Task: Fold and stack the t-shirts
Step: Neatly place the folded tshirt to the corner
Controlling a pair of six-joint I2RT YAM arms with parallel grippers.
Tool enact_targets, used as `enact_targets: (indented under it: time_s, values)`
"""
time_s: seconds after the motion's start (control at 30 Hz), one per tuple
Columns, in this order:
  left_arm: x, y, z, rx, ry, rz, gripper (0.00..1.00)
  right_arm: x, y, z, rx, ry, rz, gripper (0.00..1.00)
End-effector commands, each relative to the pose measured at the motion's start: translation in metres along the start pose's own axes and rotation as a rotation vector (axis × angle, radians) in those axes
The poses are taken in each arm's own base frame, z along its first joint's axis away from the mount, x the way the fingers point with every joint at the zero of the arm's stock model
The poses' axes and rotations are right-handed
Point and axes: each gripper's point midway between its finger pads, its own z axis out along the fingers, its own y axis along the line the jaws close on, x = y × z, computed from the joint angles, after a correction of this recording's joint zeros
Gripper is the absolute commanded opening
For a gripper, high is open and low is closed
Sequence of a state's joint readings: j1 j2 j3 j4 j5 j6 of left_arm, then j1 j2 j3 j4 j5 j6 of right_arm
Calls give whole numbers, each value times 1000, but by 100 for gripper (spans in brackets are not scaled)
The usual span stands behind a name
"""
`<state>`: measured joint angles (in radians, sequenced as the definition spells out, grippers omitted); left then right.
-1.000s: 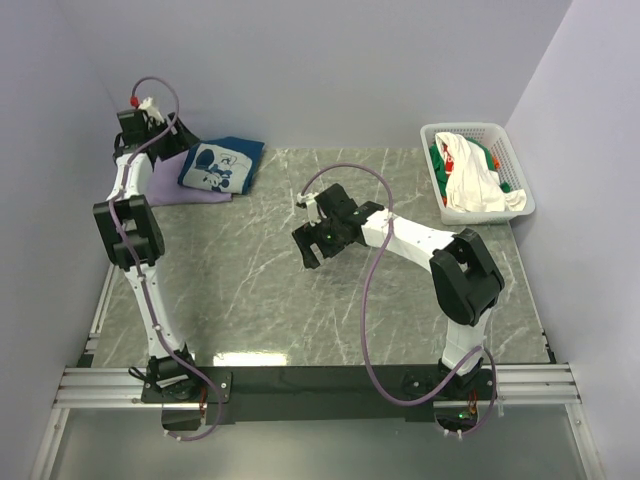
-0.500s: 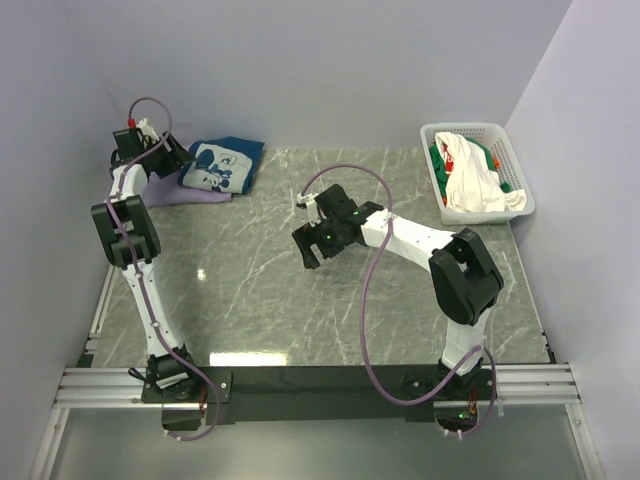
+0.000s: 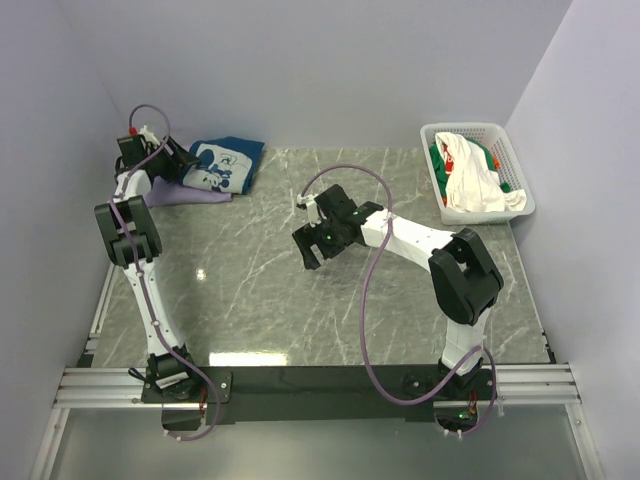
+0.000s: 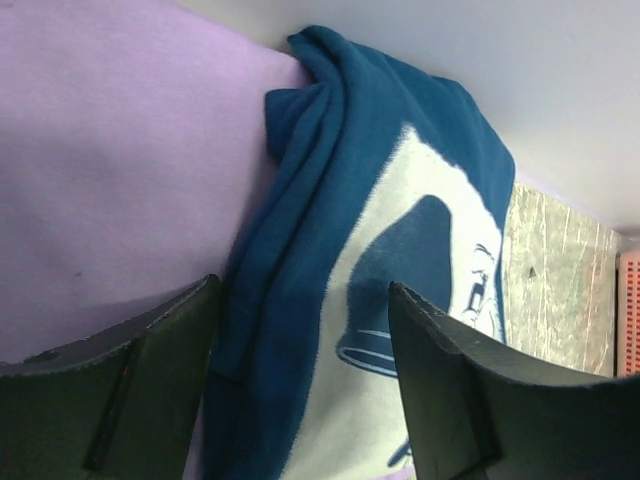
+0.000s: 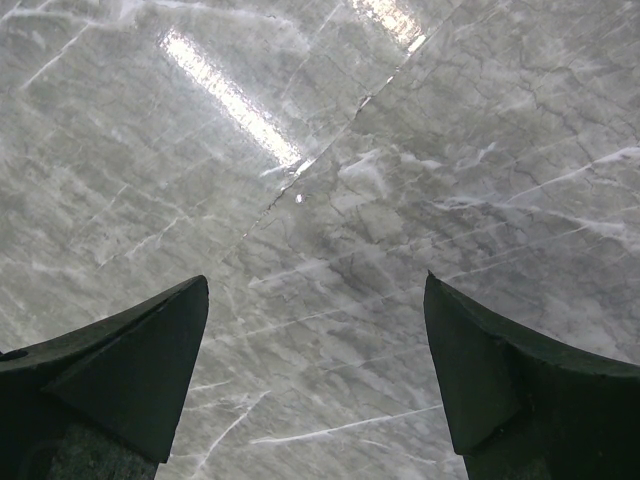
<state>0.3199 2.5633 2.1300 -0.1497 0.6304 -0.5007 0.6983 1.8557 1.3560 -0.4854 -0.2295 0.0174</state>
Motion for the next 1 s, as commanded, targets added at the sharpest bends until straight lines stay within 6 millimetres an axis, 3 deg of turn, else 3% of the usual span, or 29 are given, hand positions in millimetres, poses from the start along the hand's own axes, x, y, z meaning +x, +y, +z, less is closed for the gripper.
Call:
enact_targets:
  time_s: [0.0, 0.1, 0.33, 0.5, 0.77, 0.9, 0.97]
  values:
    - [-18, 8, -11, -31, -76, -14, 74, -13, 5, -2, -4, -30, -24, 94]
    - [-23, 15, -19, -57, -97, -32, 73, -12, 6, -1, -11, -28, -20, 94]
    - [-10, 6, -18, -2, -50, -50, 65, -16, 8, 2, -22, -26, -15, 94]
    - [-7, -23, -17, 110, -27, -49, 56, -14, 8, 2, -22, -21, -19, 94]
    - [-31, -73, -29, 241, -86, -24, 47, -14, 8, 1, -22, -23, -20, 94]
    - [-32, -88, -30, 285, -83, -25, 44, -14, 8, 1, -23, -23, -16, 94]
    - [-33, -92, -29, 293, -84, -25, 38, -13, 8, 2, -22, -20, -17, 94]
